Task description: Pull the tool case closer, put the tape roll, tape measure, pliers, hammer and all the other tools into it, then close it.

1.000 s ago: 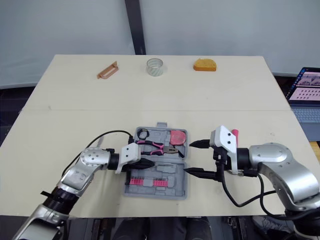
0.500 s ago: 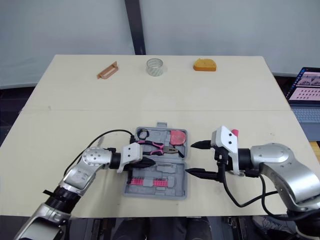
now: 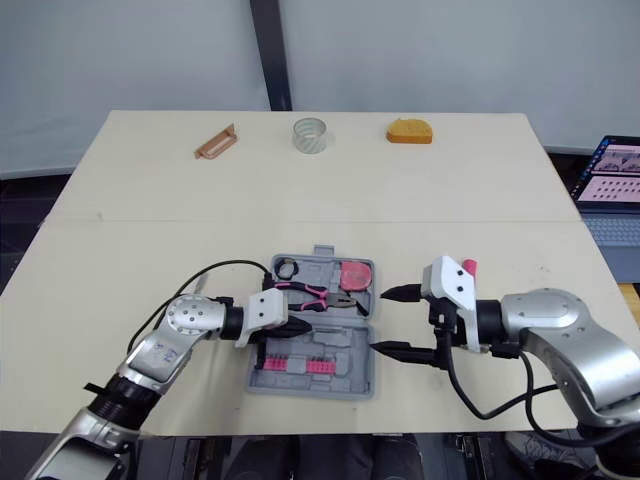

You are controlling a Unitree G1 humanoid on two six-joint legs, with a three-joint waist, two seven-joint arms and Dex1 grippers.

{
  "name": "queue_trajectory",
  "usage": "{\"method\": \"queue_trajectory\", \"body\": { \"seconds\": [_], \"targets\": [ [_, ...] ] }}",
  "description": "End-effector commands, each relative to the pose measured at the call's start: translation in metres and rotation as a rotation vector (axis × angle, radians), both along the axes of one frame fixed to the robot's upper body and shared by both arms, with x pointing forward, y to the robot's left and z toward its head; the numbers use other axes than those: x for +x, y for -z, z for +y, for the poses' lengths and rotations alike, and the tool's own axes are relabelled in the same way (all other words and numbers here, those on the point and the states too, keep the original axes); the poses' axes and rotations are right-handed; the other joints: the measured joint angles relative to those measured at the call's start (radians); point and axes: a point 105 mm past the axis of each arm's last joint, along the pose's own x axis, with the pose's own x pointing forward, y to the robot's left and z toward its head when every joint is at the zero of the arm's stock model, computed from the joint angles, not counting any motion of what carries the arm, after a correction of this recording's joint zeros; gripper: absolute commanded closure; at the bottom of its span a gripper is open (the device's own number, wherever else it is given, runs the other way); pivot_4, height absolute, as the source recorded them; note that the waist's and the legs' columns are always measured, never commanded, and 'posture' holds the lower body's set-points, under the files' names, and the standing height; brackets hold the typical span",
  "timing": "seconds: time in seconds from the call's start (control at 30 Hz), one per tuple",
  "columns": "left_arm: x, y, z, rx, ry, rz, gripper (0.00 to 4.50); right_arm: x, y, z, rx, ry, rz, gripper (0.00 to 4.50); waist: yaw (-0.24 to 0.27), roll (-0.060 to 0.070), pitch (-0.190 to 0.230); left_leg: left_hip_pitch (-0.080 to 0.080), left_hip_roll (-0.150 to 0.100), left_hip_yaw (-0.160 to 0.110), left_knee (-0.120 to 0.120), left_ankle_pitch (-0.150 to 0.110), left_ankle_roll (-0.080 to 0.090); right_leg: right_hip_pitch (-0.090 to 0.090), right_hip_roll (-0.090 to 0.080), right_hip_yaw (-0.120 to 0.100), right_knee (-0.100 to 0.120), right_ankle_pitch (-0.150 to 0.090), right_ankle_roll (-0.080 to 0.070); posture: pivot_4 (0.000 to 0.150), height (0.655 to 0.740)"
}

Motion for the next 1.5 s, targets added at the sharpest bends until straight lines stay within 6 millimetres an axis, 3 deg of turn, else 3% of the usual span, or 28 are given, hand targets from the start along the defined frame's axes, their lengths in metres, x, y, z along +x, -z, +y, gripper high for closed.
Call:
{"method": "queue_trajectory", "body": {
  "seconds": [0.03,0.37,0.53,1.5],
  "targets": [
    [-0.009,0.028,0.007,0.085,-0.020,0.094,4.46,-0.003,-0.010,-0.001,0.000,-0.011,-0.036,0.00,0.000,0.000,-0.001,0.000,0.000,0.000,0.000,0.000,0.000,0.000,0.000,0.000,0.000,0.000,0.000,0.150,0.7400],
    [-0.017,0.042,0.011,0.179,0.024,0.086,4.46,-0.004,-0.011,-0.001,-0.003,-0.006,-0.040,0.00,0.001,0.001,-0.006,0.001,0.000,0.000,-0.001,0.000,0.000,0.001,0.000,0.000,0.000,0.000,0.000,0.150,0.7400],
    [-0.016,0.045,0.012,0.190,0.008,0.093,4.46,-0.004,-0.011,-0.001,-0.004,-0.004,-0.042,0.00,0.000,0.001,-0.006,0.014,0.000,0.000,-0.006,0.000,0.001,0.014,0.000,0.000,-0.004,0.000,0.000,0.150,0.7400],
    [-0.020,0.062,0.020,0.248,-0.020,0.190,4.46,-0.002,-0.011,-0.002,-0.012,0.003,-0.043,0.00,0.000,0.002,-0.022,0.015,0.000,0.000,-0.007,0.000,0.001,0.015,0.000,0.000,-0.006,0.000,0.000,0.150,0.7400]
  ]
}}
